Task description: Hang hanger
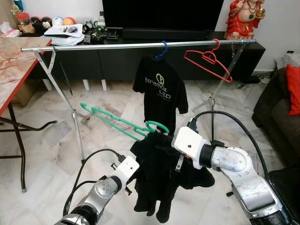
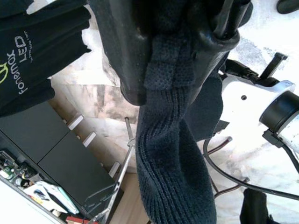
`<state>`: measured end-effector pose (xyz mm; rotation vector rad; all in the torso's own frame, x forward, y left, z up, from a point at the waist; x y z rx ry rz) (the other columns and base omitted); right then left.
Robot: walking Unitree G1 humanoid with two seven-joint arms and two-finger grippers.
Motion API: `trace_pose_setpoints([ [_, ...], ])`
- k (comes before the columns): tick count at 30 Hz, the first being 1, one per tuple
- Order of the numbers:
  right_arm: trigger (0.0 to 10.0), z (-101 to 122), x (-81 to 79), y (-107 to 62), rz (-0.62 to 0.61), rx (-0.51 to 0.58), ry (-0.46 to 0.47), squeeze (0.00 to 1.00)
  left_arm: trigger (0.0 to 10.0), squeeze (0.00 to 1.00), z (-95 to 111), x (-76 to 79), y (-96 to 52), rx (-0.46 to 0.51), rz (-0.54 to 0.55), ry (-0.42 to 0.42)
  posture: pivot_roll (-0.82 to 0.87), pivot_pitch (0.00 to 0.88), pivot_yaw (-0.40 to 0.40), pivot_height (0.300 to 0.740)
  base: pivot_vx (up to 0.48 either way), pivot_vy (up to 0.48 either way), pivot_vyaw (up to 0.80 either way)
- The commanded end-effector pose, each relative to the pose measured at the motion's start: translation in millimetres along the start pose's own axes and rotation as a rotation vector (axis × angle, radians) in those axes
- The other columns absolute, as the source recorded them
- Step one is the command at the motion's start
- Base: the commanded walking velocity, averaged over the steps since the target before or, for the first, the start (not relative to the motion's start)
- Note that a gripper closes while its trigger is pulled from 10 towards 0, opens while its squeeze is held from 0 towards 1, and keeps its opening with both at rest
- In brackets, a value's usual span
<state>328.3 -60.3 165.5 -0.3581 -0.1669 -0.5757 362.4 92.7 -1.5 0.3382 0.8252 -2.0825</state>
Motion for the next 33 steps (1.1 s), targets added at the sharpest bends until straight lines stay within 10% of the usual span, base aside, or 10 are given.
trace_pose_setpoints([
  [1, 0.0, 20, 1.0, -3.5, -0.008, 0.057, -0.041, 0.00, 0.0, 0.00, -3, 3.9, -0.3, -0.006, -0.012, -0.014, -0.08, 0.099, -0.037, 0.740, 0.000, 0.000, 0.00],
  [23, 0.0, 5, 13.2, -11.5, -0.056, 0.032, -0.010, 0.00, 0.0, 0.00, -8, 2.2, -1.9, -0.026, 0.008, -0.042, -0.07, 0.097, -0.037, 0.740, 0.000, 0.000, 0.00],
  [33, 0.0, -59, 33.0, -38.5, -0.143, -0.024, 0.196, 0.00, 0.0, 0.00, -22, -2.5, -8.3, -0.059, 0.034, -0.079, -0.08, 0.087, -0.028, 0.740, 0.000, 0.000, 0.00],
])
Point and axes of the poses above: a point about 5 cm out from each wrist's last joint towards the gripper, its own y axis pointing out of the wrist towards the gripper, its own z axis along the axis of the wrist's last joint, x = y × z, the point moved 6 cm from there along y, pointing out of the wrist towards the gripper, and after that the axes turned 14 degrees about y, right-handed, at the moved point
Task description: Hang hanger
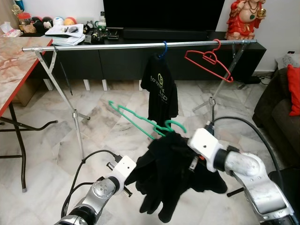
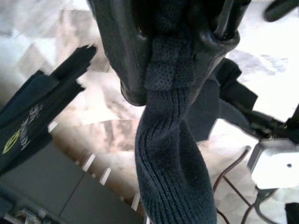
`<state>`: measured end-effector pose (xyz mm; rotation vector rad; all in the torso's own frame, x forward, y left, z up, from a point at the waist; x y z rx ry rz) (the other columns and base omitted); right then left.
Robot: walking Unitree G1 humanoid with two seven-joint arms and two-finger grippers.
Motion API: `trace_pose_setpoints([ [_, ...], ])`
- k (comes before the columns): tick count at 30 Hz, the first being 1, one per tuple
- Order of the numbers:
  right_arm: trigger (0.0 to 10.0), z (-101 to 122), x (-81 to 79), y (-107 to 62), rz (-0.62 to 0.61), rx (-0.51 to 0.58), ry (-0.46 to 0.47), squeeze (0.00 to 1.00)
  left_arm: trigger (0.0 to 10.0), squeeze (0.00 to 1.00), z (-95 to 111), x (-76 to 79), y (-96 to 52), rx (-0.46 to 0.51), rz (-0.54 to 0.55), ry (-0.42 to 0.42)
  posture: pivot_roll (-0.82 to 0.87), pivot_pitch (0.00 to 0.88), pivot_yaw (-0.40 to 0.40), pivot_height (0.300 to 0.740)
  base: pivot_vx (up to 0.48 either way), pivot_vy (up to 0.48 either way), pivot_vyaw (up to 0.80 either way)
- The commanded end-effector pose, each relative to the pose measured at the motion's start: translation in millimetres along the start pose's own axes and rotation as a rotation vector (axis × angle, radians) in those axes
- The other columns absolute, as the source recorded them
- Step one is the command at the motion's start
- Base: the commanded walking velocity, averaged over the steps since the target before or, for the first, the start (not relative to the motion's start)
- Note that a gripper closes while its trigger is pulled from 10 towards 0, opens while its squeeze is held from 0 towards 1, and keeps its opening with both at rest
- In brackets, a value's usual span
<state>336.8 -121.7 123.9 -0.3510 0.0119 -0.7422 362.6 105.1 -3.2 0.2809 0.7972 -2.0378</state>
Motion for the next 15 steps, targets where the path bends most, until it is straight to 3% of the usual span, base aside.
trace_pose_setpoints([
  [1, 0.0, -2, 7.7, -8.3, -0.012, 0.032, 0.016, 0.00, 0.0, 0.00, -14, 3.5, -4.1, -0.042, -0.004, -0.021, -0.08, 0.087, -0.028, 0.740, 0.000, 0.000, 0.00],
  [5, 0.0, -35, 14.4, -23.5, -0.007, -0.021, 0.044, 0.00, 0.0, 0.00, -18, 3.5, -5.9, -0.049, -0.005, -0.026, -0.08, 0.083, -0.025, 0.740, 0.000, 0.000, 0.00],
  [8, 0.0, -48, 5.6, -33.1, 0.073, -0.042, 0.065, 0.00, 0.0, 0.00, -19, 3.4, -6.7, -0.052, -0.006, -0.027, -0.08, 0.083, -0.024, 0.740, 0.000, 0.000, 0.00],
  [11, 0.0, -81, -11.8, -54.0, 0.224, -0.171, 0.065, 0.00, 0.0, 0.00, -21, 3.7, -7.7, -0.056, -0.007, -0.028, -0.08, 0.087, -0.023, 0.740, 0.000, 0.000, 0.00],
  [13, 0.0, -89, -13.4, -59.1, 0.248, -0.208, 0.052, 0.00, 0.0, 0.00, -22, 3.8, -8.0, -0.057, -0.007, -0.028, -0.07, 0.092, -0.023, 0.740, 0.000, 0.000, 0.00],
  [15, 0.0, -111, -16.5, -71.3, 0.299, -0.329, -0.011, 0.00, 0.0, 0.00, -23, 4.1, -8.5, -0.060, -0.009, -0.029, -0.07, 0.096, -0.022, 0.740, 0.000, 0.000, 0.00],
])
Point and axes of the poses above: a point about 5 cm out from each wrist's last joint towards the gripper, its own y axis pointing out of the wrist towards the gripper, its own z axis along the axis of the wrist's last joint, x = y × z, the point moved 6 cm from there along y, pointing out of the wrist towards the gripper, and after that the axes turned 14 degrees about y, right-handed, at the moved point
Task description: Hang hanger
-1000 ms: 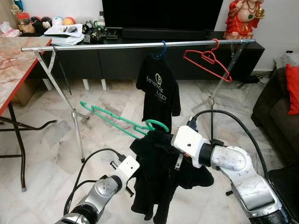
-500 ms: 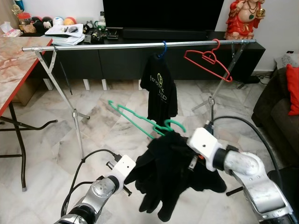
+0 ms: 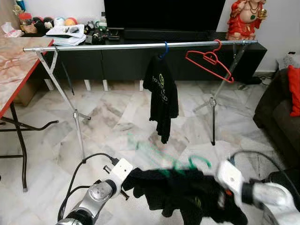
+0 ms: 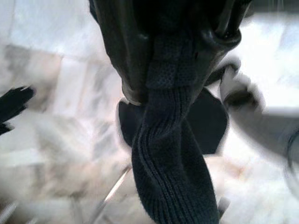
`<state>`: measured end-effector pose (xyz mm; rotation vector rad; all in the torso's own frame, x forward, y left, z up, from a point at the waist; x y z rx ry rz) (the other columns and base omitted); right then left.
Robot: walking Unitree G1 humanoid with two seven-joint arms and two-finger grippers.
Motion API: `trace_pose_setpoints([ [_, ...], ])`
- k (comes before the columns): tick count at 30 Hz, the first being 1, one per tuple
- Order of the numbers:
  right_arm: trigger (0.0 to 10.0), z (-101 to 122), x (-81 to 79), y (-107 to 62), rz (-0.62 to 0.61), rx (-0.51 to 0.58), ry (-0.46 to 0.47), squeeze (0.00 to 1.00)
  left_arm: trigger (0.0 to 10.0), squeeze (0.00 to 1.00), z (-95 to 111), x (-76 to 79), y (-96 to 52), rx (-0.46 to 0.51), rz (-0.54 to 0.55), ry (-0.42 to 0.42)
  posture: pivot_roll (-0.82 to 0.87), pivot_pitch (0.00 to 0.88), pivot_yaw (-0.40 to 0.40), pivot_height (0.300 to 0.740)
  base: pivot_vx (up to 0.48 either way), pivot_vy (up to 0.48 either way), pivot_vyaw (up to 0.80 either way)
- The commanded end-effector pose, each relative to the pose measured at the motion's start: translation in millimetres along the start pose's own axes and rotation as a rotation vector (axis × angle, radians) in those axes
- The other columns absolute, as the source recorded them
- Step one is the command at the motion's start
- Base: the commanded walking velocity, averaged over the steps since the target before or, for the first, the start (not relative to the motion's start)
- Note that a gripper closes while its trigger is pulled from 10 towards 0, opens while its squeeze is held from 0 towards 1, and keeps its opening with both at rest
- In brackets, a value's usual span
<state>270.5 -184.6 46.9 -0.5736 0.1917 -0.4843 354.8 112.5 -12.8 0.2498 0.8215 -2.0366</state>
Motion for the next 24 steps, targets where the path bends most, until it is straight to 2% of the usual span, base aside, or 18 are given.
trace_pose_setpoints([
  [1, 0.0, -18, -3.1, -7.2, 0.035, -0.102, -0.054, 0.00, 0.0, 0.00, -10, 0.2, -3.2, -0.033, 0.003, -0.018, -0.07, 0.096, -0.022, 0.740, 0.000, 0.000, 0.00],
  [3, 0.0, -26, -1.5, -9.0, 0.030, -0.142, -0.065, 0.00, 0.0, 0.00, -11, 0.1, -3.3, -0.034, 0.002, -0.018, -0.07, 0.098, -0.022, 0.740, 0.000, 0.000, 0.00],
  [5, 0.0, -47, 3.9, -15.9, 0.019, -0.261, -0.123, 0.00, 0.0, 0.00, -11, 0.0, -3.4, -0.036, 0.000, -0.017, -0.07, 0.099, -0.023, 0.740, 0.000, 0.000, 0.00],
  [13, 0.0, -58, 12.7, -12.8, -0.026, -0.319, -0.188, 0.00, 0.0, 0.00, -10, 0.8, -3.2, -0.034, -0.003, -0.017, -0.07, 0.104, -0.023, 0.740, 0.000, 0.000, 0.00],
  [16, 0.0, -52, 19.1, -7.6, -0.078, -0.277, -0.189, 0.00, 0.0, 0.00, -10, 1.4, -3.1, -0.033, -0.006, -0.017, -0.07, 0.104, -0.023, 0.740, 0.000, 0.000, 0.00],
  [17, 0.0, -39, 28.4, -2.8, -0.146, -0.197, -0.174, 0.00, 0.0, 0.00, -11, 2.2, -3.1, -0.035, -0.011, -0.016, -0.07, 0.106, -0.022, 0.740, 0.000, 0.000, 0.00],
  [20, 0.0, -30, 37.5, -0.8, -0.204, -0.144, -0.182, 0.00, 0.0, 0.00, -12, 4.0, -3.4, -0.039, -0.022, -0.011, -0.07, 0.109, -0.022, 0.740, 0.000, 0.000, 0.00],
  [23, 0.0, -15, 40.4, 1.4, -0.224, -0.038, -0.121, 0.00, 0.0, 0.00, -13, 6.8, -3.7, -0.044, -0.036, -0.003, -0.07, 0.109, -0.022, 0.740, 0.000, 0.000, 0.00],
  [24, 0.0, -15, 40.5, 1.5, -0.224, -0.043, -0.125, 0.00, 0.0, 0.00, -13, 7.1, -3.6, -0.044, -0.037, -0.003, -0.07, 0.109, -0.022, 0.740, 0.000, 0.000, 0.00],
])
Point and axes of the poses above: a point about 5 cm out from each wrist's last joint towards the gripper, its own y axis pointing out of the wrist towards the gripper, its own z axis along the axis of the wrist's last joint, x = y × z, the point moved 6 cm from there along y, pointing out of the wrist towards the gripper, and after that the axes turned 14 degrees about y, right-handed, at the moved point
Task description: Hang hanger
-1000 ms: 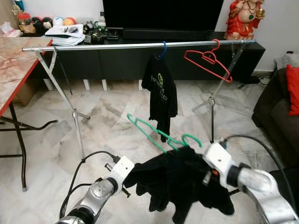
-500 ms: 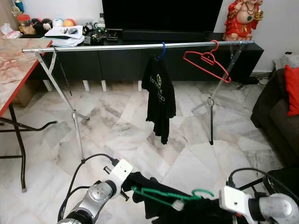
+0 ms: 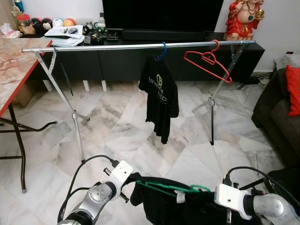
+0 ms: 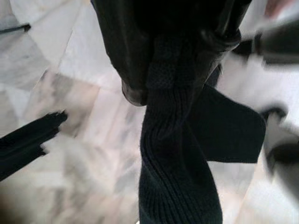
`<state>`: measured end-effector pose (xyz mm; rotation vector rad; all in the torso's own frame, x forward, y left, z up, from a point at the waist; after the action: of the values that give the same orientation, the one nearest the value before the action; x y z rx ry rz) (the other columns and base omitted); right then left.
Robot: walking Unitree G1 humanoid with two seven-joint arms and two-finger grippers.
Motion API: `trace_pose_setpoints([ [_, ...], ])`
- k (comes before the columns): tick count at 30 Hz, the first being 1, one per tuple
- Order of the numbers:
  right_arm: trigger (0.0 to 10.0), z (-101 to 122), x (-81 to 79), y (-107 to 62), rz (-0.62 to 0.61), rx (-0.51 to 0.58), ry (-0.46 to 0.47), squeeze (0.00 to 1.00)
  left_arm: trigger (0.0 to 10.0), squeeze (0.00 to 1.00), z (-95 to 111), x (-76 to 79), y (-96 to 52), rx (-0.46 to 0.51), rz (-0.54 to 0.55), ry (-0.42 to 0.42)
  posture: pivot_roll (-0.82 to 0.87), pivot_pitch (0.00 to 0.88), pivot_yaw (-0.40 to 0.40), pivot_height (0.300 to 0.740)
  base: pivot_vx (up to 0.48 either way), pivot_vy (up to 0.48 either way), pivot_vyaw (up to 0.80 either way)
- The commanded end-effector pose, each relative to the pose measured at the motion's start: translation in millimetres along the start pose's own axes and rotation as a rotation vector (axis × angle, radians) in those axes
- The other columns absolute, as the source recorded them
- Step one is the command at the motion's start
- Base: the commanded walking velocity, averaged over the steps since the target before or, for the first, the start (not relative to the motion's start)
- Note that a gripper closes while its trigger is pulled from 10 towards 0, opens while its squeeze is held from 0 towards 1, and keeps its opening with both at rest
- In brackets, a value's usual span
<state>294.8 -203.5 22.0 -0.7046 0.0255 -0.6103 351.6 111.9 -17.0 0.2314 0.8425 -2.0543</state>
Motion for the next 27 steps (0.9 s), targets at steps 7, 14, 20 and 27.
trace_pose_setpoints([
  [7, 0.0, -16, 7.9, -4.7, -0.038, -0.085, -0.075, 0.00, 0.0, 0.00, -8, 3.9, -2.2, -0.026, -0.017, -0.001, -0.07, 0.109, -0.023, 0.740, 0.000, 0.000, 0.00],
  [14, 0.0, -28, 1.8, -0.7, -0.021, -0.152, -0.131, 0.00, 0.0, 0.00, -7, -0.8, -2.6, -0.022, -0.017, 0.008, -0.07, 0.111, -0.023, 0.740, 0.000, 0.000, 0.00],
  [20, 0.0, -41, 0.3, 3.2, -0.037, -0.230, -0.162, 0.00, 0.0, 0.00, -3, -6.6, -2.9, -0.007, -0.038, 0.026, -0.06, 0.112, -0.022, 0.740, 0.000, 0.000, 0.00],
  [27, 0.0, -51, 4.2, 14.3, -0.114, -0.289, -0.159, 0.00, 0.0, 0.00, 11, -13.4, -3.1, 0.045, -0.096, 0.055, -0.05, 0.109, -0.020, 0.740, 0.000, 0.000, 0.00],
])
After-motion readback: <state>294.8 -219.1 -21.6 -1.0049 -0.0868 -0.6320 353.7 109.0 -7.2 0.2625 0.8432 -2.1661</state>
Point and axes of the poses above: a point about 5 cm out from each wrist's last joint towards the gripper, its own y axis pointing out of the wrist towards the gripper, its own z axis along the axis of the wrist's last joint, x = y × z, the point moved 6 cm from there along y, pointing out of the wrist towards the gripper, and after that the axes turned 14 degrees about y, right-handed, at the moved point
